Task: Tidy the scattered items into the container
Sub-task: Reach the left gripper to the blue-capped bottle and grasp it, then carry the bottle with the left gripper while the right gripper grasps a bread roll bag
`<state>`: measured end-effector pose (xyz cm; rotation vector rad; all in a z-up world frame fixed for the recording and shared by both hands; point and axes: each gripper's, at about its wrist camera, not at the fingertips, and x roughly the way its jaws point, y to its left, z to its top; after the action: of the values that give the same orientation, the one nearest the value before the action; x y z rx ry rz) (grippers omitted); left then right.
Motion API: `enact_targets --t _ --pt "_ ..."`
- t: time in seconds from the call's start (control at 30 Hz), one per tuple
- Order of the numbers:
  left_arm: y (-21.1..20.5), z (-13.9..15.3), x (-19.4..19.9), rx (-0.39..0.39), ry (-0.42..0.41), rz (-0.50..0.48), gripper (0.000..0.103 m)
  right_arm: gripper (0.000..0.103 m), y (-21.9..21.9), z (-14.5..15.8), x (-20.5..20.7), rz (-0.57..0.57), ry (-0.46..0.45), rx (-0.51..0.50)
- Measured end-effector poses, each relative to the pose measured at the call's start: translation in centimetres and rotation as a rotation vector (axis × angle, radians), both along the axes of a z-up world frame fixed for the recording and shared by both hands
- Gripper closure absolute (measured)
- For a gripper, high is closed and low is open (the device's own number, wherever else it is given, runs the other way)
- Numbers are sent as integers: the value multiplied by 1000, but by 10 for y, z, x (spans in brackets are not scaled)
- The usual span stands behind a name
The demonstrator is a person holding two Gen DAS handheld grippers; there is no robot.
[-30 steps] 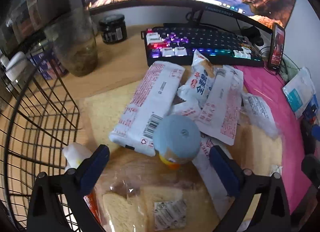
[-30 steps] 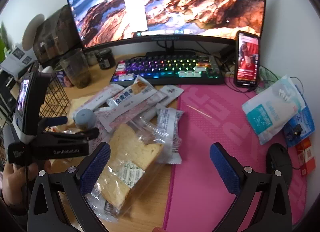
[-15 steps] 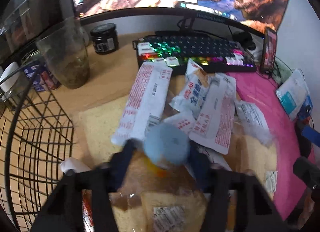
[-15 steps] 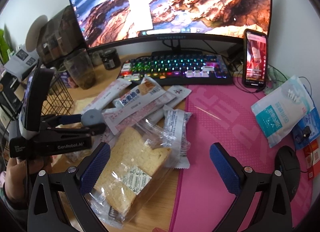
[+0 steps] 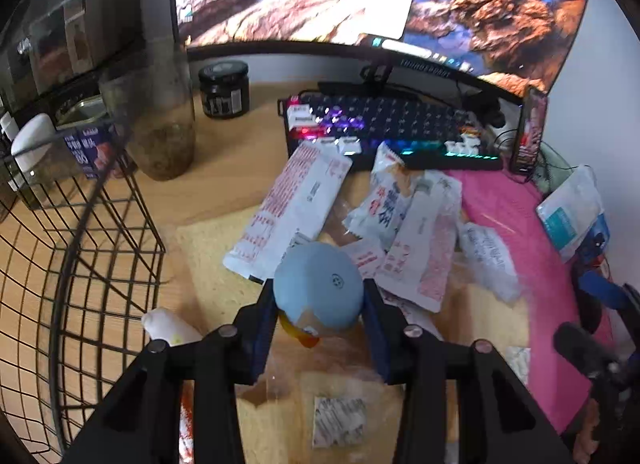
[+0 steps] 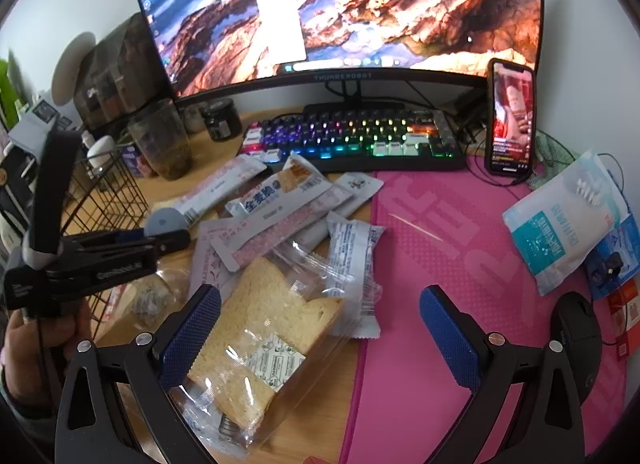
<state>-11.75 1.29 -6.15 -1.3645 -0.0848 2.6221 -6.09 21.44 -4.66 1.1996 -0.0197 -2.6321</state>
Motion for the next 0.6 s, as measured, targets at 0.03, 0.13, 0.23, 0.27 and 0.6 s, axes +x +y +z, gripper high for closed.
enact_targets --t 0.03,0.13,0.23,0.27,0.6 --pt "0 5 3 4 9 -4 57 1 -1 -1 0 4 -6 1" --pt "-2 17 9 8 33 -17 57 1 -7 -11 0 40 -54 -16" --pt "-3 27 17 9 55 -24 57 1 -11 -20 3 41 -87 -12" --pt "-3 28 19 10 60 -26 57 1 -11 -24 3 34 -103 -16" --pt "-12 34 42 28 81 -60 57 2 -12 -53 12 -42 -224 -174"
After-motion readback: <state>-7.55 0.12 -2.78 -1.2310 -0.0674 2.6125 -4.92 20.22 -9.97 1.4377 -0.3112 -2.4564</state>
